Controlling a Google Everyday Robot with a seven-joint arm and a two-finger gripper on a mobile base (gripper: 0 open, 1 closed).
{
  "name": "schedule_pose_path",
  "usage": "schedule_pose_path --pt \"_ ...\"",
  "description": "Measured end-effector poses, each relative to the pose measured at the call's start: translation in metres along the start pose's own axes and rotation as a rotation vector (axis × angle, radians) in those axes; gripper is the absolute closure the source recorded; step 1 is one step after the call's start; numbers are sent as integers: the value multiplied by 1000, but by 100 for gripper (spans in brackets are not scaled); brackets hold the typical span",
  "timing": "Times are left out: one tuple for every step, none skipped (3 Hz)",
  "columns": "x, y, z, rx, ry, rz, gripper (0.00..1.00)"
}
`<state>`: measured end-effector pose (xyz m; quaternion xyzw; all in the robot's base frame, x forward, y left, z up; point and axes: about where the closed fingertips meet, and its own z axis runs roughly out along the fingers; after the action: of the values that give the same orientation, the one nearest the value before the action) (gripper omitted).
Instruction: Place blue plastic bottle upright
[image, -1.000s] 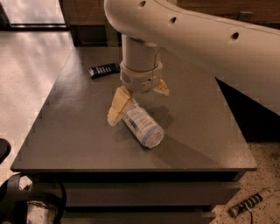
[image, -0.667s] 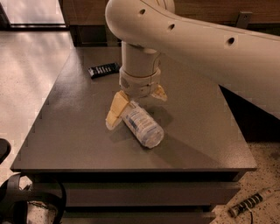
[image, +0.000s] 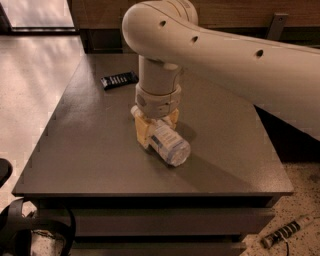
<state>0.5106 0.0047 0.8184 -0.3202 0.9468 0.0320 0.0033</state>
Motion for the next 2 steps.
schedule_pose_path --pt "-1 1 0 0 -3 -1 70" --pt "-1 1 0 0 -6 -2 94"
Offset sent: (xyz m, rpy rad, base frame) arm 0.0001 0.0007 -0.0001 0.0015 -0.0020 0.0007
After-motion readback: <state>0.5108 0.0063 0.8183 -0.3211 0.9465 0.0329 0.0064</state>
